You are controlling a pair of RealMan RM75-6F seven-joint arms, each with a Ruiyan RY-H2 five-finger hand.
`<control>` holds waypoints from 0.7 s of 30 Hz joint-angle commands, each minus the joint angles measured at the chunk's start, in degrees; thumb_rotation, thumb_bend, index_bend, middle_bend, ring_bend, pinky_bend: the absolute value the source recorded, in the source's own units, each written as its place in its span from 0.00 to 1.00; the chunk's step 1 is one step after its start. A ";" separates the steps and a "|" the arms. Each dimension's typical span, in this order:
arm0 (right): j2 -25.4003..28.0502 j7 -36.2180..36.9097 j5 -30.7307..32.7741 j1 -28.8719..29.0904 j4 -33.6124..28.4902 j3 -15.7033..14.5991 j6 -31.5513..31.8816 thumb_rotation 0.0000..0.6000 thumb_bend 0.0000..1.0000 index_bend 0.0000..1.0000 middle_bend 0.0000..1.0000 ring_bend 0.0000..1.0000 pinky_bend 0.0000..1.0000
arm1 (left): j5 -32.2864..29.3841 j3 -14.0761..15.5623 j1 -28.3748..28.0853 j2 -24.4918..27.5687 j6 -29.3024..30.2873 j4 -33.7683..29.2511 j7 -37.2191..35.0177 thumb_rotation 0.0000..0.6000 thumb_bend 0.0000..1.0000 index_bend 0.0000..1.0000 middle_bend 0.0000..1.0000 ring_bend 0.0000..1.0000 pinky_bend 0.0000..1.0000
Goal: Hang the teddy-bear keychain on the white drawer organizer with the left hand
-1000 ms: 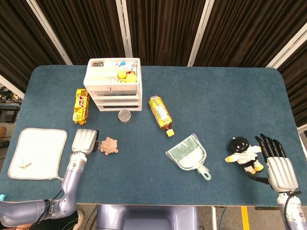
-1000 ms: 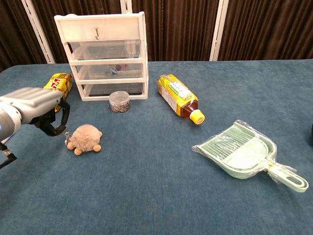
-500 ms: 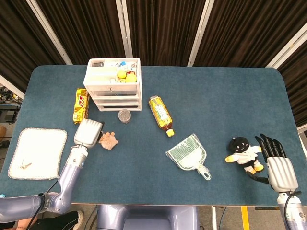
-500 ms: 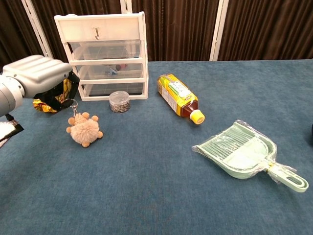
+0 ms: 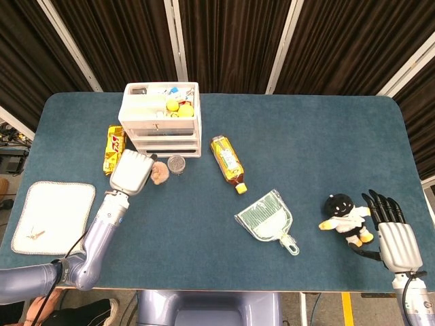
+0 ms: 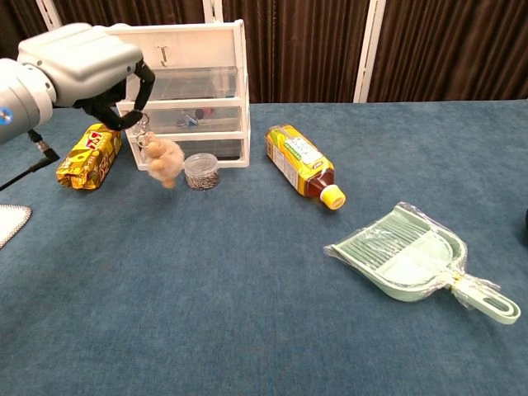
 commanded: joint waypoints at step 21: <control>-0.08 0.33 0.29 0.08 0.12 0.16 -0.20 1.00 0.06 0.00 0.00 0.00 0.00 | 2.93 -4.46 -5.99 1.22 -3.64 7.21 -3.02 1.00 0.44 0.59 1.00 0.93 0.77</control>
